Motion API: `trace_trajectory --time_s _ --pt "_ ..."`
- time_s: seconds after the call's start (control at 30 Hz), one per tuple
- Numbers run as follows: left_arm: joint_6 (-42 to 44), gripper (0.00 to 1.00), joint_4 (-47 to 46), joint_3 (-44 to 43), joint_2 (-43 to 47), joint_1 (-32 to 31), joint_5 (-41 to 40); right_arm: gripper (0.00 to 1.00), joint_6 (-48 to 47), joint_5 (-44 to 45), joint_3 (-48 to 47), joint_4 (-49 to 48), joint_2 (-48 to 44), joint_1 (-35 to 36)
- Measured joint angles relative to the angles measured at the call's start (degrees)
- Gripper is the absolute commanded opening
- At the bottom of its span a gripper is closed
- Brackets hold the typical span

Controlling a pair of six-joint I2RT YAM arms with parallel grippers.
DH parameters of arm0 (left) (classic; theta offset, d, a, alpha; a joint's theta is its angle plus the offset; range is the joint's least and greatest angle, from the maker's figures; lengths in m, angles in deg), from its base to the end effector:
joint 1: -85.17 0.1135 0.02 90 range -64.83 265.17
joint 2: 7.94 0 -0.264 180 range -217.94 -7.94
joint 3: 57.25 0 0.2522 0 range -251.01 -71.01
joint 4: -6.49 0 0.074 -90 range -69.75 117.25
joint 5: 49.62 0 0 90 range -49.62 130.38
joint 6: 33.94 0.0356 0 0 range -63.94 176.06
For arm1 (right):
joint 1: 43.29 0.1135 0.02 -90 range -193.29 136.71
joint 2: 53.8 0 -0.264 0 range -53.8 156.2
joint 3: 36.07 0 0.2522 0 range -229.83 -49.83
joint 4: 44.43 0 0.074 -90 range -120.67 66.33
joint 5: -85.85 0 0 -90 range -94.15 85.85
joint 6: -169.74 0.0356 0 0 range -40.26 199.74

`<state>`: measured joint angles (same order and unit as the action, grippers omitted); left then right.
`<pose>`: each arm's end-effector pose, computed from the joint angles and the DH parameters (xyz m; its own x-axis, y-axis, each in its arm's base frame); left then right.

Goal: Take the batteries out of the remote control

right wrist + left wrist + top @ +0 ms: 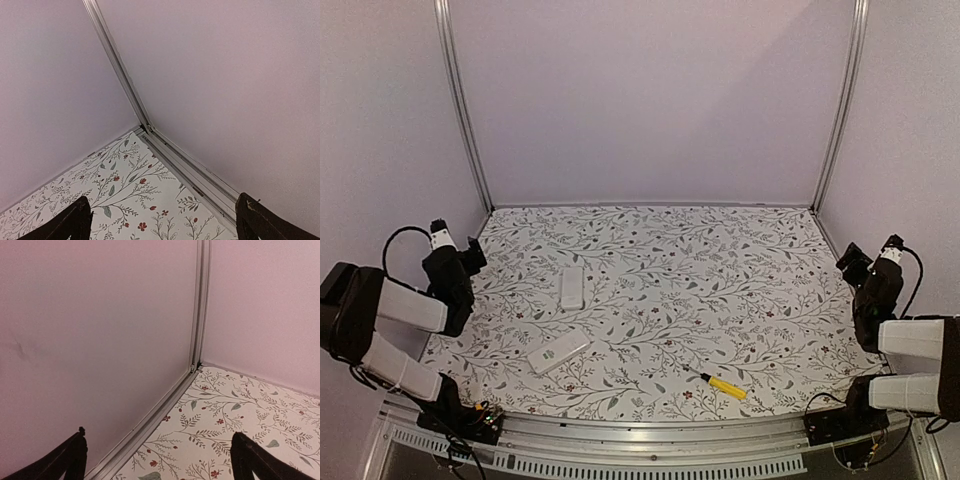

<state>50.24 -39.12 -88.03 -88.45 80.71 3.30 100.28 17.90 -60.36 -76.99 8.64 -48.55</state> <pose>0.2426 0.0026 0.1741 -0.0168 -0.0798 -0.9967 -0.5420 0.8384 -0.0580 0.2006 -0.0319 0.1813 0.0695 0.3202 -0.9448 0.4620 0.8291 0.3149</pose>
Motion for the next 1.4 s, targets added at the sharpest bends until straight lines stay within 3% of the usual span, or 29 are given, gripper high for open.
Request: trace_trajectory --time_s 0.37,0.57,0.73,0.87,0.97,1.17,1.4 --pt "-3.41 1.0 -0.94 3.13 5.11 -0.07 -2.6 0.99 1.29 0.28 1.31 -1.4 -2.95 0.0" --pt "-15.56 1.0 14.6 -0.31 17.27 0.28 -1.6 0.99 2.54 -2.19 -4.22 3.17 -5.18 0.0" --pt "-24.76 1.0 30.05 -8.85 22.91 3.76 9.05 0.99 0.35 -6.23 -11.43 7.19 -8.7 -0.17" --pt "-26.97 1.0 46.16 -21.99 18.95 3.61 18.56 0.99 -1.4 -9.73 -15.08 7.15 -7.34 -0.17" --pt "-26.43 1.0 54.38 -28.63 14.97 0.04 22.77 0.99 -2.1 -12.92 -15.1 7.17 -4.87 -0.17" --pt "-22.99 1.0 65.46 -38.01 3.32 -11.93 33.48 0.99 -2.82 -18.78 -13.77 8.31 -1.27 0.02" --pt "-16.7 1.0 75.14 -49.22 -12.81 -18.21 39.58 0.99 -2.8 -21.9 -10.19 6.8 -0.35 0.85"
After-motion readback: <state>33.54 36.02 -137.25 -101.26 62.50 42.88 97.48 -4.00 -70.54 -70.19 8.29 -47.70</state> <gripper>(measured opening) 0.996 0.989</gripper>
